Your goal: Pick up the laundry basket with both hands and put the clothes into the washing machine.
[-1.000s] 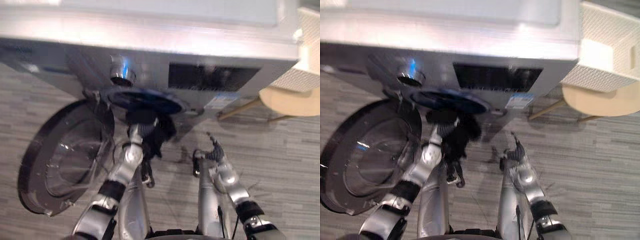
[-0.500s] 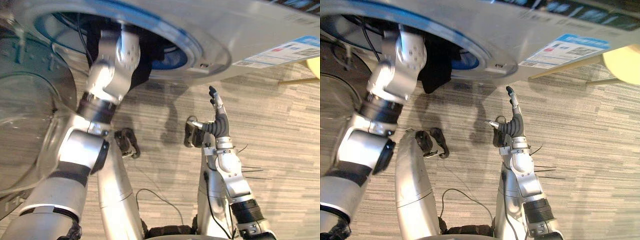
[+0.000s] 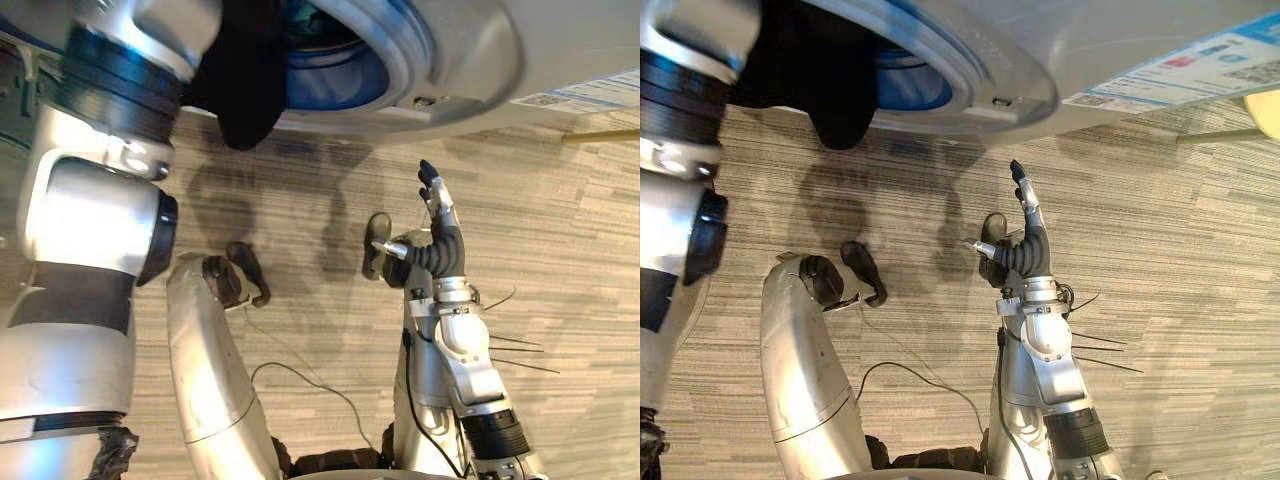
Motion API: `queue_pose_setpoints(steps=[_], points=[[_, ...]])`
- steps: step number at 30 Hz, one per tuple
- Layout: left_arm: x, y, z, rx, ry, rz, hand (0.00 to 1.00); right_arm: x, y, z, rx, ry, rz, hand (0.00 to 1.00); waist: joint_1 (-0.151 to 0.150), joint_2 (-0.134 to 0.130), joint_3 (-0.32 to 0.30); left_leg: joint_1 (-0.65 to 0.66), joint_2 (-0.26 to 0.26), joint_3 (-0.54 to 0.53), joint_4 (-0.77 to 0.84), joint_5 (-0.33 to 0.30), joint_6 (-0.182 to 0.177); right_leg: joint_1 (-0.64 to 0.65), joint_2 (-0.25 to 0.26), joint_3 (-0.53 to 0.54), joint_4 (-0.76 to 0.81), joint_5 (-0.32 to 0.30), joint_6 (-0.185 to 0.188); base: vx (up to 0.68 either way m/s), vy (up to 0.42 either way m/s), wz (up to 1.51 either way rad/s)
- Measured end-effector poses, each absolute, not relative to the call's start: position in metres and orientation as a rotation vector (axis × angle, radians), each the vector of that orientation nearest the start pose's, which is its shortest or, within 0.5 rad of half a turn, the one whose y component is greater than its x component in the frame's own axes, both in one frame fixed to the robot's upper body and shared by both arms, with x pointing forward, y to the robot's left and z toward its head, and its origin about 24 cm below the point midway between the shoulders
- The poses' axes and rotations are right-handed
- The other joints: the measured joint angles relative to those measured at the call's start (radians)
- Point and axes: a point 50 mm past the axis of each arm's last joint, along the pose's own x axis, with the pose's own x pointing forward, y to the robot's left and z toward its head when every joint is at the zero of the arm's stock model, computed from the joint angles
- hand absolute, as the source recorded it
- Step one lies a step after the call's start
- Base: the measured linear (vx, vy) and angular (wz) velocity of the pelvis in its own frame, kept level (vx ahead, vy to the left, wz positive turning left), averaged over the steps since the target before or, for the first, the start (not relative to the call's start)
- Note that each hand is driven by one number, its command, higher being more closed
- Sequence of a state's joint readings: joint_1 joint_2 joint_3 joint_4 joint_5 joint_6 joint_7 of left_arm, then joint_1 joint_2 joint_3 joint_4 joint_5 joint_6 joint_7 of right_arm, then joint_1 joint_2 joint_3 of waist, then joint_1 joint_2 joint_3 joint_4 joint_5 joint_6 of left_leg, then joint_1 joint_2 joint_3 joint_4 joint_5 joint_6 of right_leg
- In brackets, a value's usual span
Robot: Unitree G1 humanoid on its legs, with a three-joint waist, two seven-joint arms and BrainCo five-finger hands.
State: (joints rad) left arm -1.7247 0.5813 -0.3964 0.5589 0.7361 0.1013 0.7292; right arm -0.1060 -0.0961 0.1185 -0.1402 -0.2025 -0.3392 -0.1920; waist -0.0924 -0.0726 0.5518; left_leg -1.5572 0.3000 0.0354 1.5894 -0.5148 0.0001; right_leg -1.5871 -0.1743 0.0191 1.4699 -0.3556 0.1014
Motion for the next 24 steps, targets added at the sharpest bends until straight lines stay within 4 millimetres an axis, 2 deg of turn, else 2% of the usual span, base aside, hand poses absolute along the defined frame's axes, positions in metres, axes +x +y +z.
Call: queue_pose_setpoints(steps=[4, 7, 9, 11, 12, 15, 20, 24], points=[[0.281, 0.11, 0.495, 0.987, -1.54, 0.983, 0.0, 0.254, -0.131, 0.126, -0.225, -0.6, -0.011, 0.0, 0.012, 0.0, 0.0, -0.009, -0.004, -0.009, 0.009, 0.0, 0.0, -0.001, -0.006, -0.008, 0.008, -0.004, -0.004, 0.0, 0.001, 0.05], [0.292, 0.094, 0.484, 1.008, -1.49, 0.868, 0.0, 0.254, -0.133, 0.125, -0.235, -0.592, -0.024, 0.0, 0.016, 0.001, 0.0, -0.01, -0.017, -0.012, 0.018, -0.001, 0.002, 0.003, -0.022, -0.008, 0.025, -0.015, -0.001, 0.0, 0.003, 0.16], [0.313, 0.077, 0.463, 1.061, -1.39, 0.709, 0.0, 0.257, -0.134, 0.122, -0.25, -0.577, -0.02, 0.0, 0.016, 0.001, -0.001, -0.004, -0.032, -0.019, 0.024, -0.001, 0.002, 0.018, -0.038, -0.013, 0.039, -0.027, -0.002, 0.0, 0.001, 0.24], [0.329, 0.072, 0.444, 1.108, -1.312, 0.614, 0.0, 0.259, -0.134, 0.121, -0.256, -0.574, -0.007, 0.0, 0.017, 0.002, -0.001, 0.005, -0.038, -0.021, 0.023, -0.001, 0.002, 0.029, -0.041, -0.013, 0.042, -0.031, -0.001, 0.0, -0.001, 0.13], [0.345, 0.071, 0.423, 1.15, -1.216, 0.538, 0.0, 0.261, -0.134, 0.119, -0.266, -0.565, 0.006, 0.0, 0.019, 0.001, -0.001, 0.015, -0.041, -0.019, 0.02, -0.001, 0.002, 0.036, -0.047, -0.013, 0.043, -0.034, -0.002, 0.0, -0.003, 0.1], [0.369, 0.075, 0.391, 1.222, -1.031, 0.393, 0.0, 0.263, -0.134, 0.116, -0.278, -0.542, 0.029, 0.0, 0.028, 0.001, -0.002, 0.033, -0.041, -0.017, 0.014, 0.0, 0.002, 0.049, -0.048, -0.012, 0.046, -0.039, -0.006, -0.01, -0.009, 0.06], [0.379, 0.087, 0.38, 1.201, -0.904, 0.316, 0.0, 0.264, -0.133, 0.112, -0.292, -0.507, 0.058, 0.0, 0.034, 0.001, -0.002, 0.046, -0.041, -0.022, 0.007, 0.004, -0.006, 0.06, -0.047, -0.016, 0.052, -0.047, -0.014, 0.0, -0.013, 0.03], [0.381, 0.093, 0.373, 1.16, -0.871, 0.287, 0.0, 0.266, -0.134, 0.103, -0.296, -0.458, 0.057, 0.0, 0.053, 0.001, -0.004, 0.083, -0.041, -0.032, -0.011, 0.009, -0.015, 0.099, -0.047, -0.028, 0.048, -0.06, -0.024, 0.01, -0.03, 0.07]])
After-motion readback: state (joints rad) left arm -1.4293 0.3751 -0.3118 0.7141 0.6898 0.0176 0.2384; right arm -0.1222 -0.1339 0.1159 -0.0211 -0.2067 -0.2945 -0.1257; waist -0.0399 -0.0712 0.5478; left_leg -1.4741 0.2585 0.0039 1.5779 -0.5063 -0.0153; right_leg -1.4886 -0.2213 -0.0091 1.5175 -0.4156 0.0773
